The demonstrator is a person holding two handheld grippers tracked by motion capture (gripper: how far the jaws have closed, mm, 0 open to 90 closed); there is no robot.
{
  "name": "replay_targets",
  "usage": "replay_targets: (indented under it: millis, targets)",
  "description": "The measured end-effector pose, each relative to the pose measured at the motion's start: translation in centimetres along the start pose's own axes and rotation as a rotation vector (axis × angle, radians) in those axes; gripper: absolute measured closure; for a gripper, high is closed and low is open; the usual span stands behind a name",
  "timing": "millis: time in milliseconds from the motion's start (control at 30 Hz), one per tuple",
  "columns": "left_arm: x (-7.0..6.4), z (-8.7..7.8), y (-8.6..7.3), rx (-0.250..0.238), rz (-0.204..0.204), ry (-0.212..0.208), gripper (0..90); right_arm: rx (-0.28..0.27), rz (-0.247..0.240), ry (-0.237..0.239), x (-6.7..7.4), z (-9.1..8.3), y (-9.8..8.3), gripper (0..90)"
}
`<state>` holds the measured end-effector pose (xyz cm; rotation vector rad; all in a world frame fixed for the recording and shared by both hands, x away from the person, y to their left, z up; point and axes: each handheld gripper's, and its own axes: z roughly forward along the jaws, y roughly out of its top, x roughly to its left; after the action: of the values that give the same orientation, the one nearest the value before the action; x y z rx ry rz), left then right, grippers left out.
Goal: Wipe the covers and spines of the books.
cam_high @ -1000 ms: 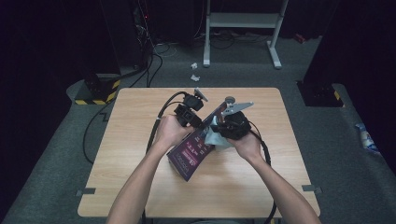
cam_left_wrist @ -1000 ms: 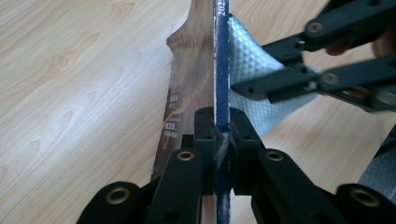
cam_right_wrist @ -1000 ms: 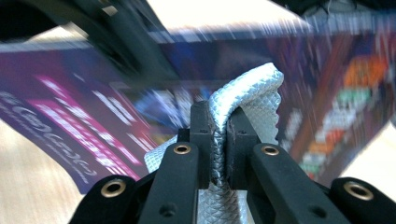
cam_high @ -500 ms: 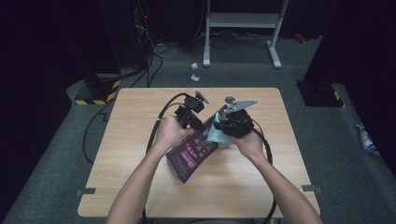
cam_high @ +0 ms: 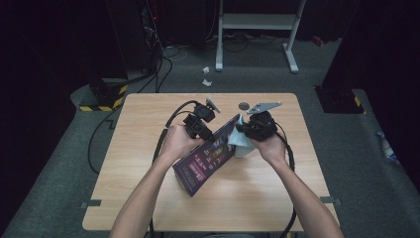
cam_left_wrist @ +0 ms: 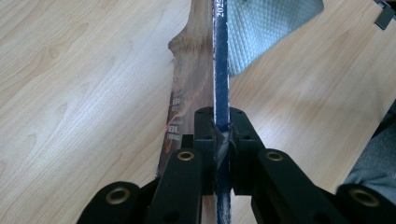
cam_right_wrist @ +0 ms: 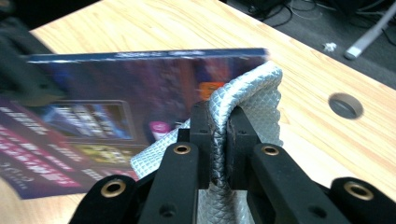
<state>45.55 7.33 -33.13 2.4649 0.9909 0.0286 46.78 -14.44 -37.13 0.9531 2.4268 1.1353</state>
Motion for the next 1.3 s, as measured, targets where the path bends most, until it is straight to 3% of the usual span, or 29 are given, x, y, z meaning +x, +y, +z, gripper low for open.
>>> replay_targets:
  millis: [133,300,400,500,633,733,900,1000,1167,1233,1300]
  targets:
    - [-0.1,0.2,0.2,0.005,0.000,0.003,83.8,-0.003,-0.020,0.019,0.6,0.0,-0.2,83.8]
    - [-0.1,-0.1,0.1,0.002,0.002,0.009,83.7,-0.008,-0.112,0.045,2.3,0.1,0.1,83.8]
    - [0.1,-0.3,-0.3,-0.002,-0.004,-0.002,83.7,0.009,-0.088,0.012,1.3,0.5,-0.1,83.7]
    - [0.2,-0.4,-0.3,-0.001,0.002,-0.012,83.8,0.022,-0.017,-0.003,-0.3,1.0,-1.0,83.7]
    - [0.0,-0.2,-0.2,-0.006,0.002,-0.020,83.7,0.042,-0.006,-0.010,-0.5,1.4,-2.0,83.7]
    - [0.0,-0.1,0.0,-0.011,-0.001,-0.020,83.7,0.047,-0.034,0.003,0.2,1.8,-2.3,83.7]
    - [0.2,-0.2,0.0,-0.015,-0.018,-0.017,83.7,0.032,-0.102,0.054,2.6,2.3,-2.4,83.7]
    - [0.2,-0.4,-0.2,-0.017,-0.019,-0.012,83.7,0.035,-0.147,0.039,3.0,2.5,-2.3,83.7]
    - [0.4,-0.7,-0.4,-0.038,-0.028,-0.034,83.7,0.023,-0.010,0.006,0.1,2.4,-2.9,83.7]
    - [0.4,-0.5,-0.1,-0.036,-0.025,-0.033,83.7,0.028,-0.020,0.000,0.2,2.4,-3.1,83.7]
    - [0.3,-0.3,0.1,-0.037,-0.023,-0.027,83.8,0.029,-0.057,0.016,1.4,2.5,-3.1,83.6]
